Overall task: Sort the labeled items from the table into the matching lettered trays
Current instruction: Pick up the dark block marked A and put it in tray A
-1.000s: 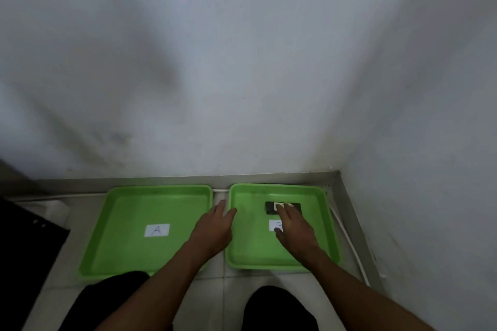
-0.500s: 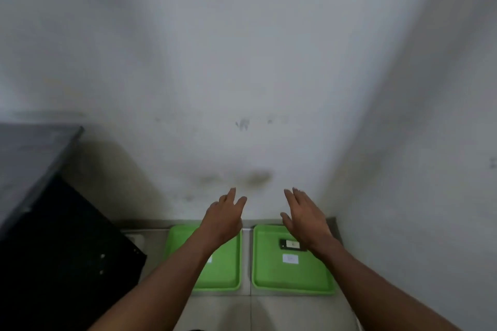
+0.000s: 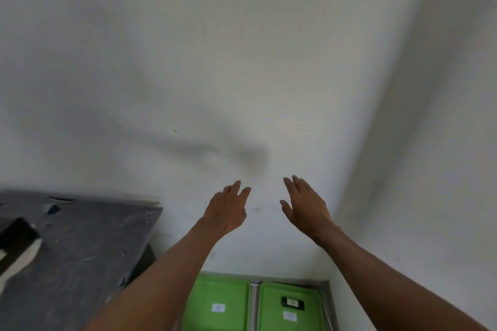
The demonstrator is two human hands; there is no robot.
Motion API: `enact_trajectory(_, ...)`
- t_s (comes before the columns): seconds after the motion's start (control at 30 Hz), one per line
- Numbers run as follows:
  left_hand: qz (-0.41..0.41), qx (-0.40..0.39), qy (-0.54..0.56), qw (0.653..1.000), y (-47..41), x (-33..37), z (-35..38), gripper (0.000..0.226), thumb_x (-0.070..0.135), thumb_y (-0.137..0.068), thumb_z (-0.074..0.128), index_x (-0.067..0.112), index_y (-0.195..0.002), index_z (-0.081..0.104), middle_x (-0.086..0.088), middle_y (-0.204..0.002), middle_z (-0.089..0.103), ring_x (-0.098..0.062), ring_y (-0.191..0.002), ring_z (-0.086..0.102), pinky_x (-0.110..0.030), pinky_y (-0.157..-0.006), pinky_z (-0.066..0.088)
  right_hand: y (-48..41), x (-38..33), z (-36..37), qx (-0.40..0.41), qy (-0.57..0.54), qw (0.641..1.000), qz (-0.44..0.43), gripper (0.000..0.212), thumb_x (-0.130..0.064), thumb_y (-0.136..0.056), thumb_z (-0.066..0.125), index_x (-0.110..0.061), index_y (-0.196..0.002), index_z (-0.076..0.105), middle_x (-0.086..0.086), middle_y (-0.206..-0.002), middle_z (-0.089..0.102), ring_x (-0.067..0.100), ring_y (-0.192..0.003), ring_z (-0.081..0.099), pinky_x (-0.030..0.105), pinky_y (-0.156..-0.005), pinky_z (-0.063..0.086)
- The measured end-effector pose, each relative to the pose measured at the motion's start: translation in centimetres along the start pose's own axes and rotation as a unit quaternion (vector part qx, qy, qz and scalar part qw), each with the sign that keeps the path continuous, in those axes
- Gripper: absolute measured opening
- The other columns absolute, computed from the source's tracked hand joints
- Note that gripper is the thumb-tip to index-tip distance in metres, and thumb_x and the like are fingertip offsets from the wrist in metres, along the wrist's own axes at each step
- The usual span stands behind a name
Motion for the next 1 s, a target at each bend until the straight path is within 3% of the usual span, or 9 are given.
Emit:
enact_trajectory(0.2, -0.028, 0.03, -0.004, 0.999, 3.7, -5.1, -5.1, 0.058, 0.023, -0.096, 0.05, 0.016, -0.15, 0.029, -0.013, -0.16, 0.023, -0.032, -0.139, 0.037, -0.046, -0.104, 0.043, -0.1, -7.4, -3.2, 0.011, 0.014, 1.0, -0.023, 0.059, -0.035, -0.1, 0.046, -0.014, -0.149, 0.022, 0.014, -0.159, 0.025, 0.028, -0.147, 0.024, 0.041, -0.114, 0.035)
enact_trajectory(0.5, -0.056, 0.03, -0.024, 0.998, 12.4, -19.6, -6.9, 0.057, 0.022, -0.094, 0.052, 0.016, -0.147, 0.031, -0.013, -0.157, 0.028, -0.032, -0.132, 0.043, -0.045, -0.097, 0.047, -0.3, -24.1, 0.8, 0.012, -0.001, 0.999, -0.033, 0.059, -0.035, -0.1, 0.047, -0.015, -0.149, 0.023, 0.014, -0.158, 0.028, 0.028, -0.145, 0.028, 0.041, -0.113, 0.037)
enact_trajectory(0.8, -0.072, -0.012, -0.015, 0.997, 20.4, -33.5, -5.5, 0.058, 0.021, -0.094, 0.055, 0.014, -0.147, 0.031, -0.014, -0.156, 0.028, -0.035, -0.134, 0.041, -0.049, -0.1, 0.046, -1.0, -39.4, 5.7, -0.001, -0.022, 0.999, -0.04, 0.057, -0.035, -0.098, 0.049, -0.014, -0.147, 0.027, 0.016, -0.155, 0.034, 0.03, -0.142, 0.033, 0.044, -0.106, 0.044)
enact_trajectory(0.87, -0.102, -0.03, 0.012, 0.994, 23.7, -38.8, -4.2, 0.058, 0.017, -0.093, 0.054, 0.013, -0.146, 0.032, -0.015, -0.154, 0.03, -0.035, -0.134, 0.041, -0.049, -0.1, 0.048, -1.3, -45.4, 8.5, -0.018, -0.031, 0.997, -0.066, 0.057, -0.034, -0.098, 0.05, -0.013, -0.146, 0.029, 0.017, -0.153, 0.036, 0.031, -0.141, 0.036, 0.045, -0.103, 0.046)
enact_trajectory(1.0, -0.118, -0.059, 0.034, 0.991, 25.9, -41.7, -1.3, 0.058, 0.015, -0.094, 0.053, 0.013, -0.149, 0.033, -0.017, -0.158, 0.028, -0.036, -0.141, 0.037, -0.051, -0.108, 0.044, -1.0, -49.1, 11.6, -0.04, -0.045, 0.996, -0.071, 0.058, -0.034, -0.097, 0.052, -0.012, -0.146, 0.03, 0.017, -0.151, 0.038, 0.031, -0.139, 0.038, 0.046, -0.103, 0.048)
Point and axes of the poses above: each hand's wrist, its own y-axis away from the middle knuckle, its own z-axis out of the palm, x = y × z, the point moved 9 cm from there along -y, towards the middle knuckle
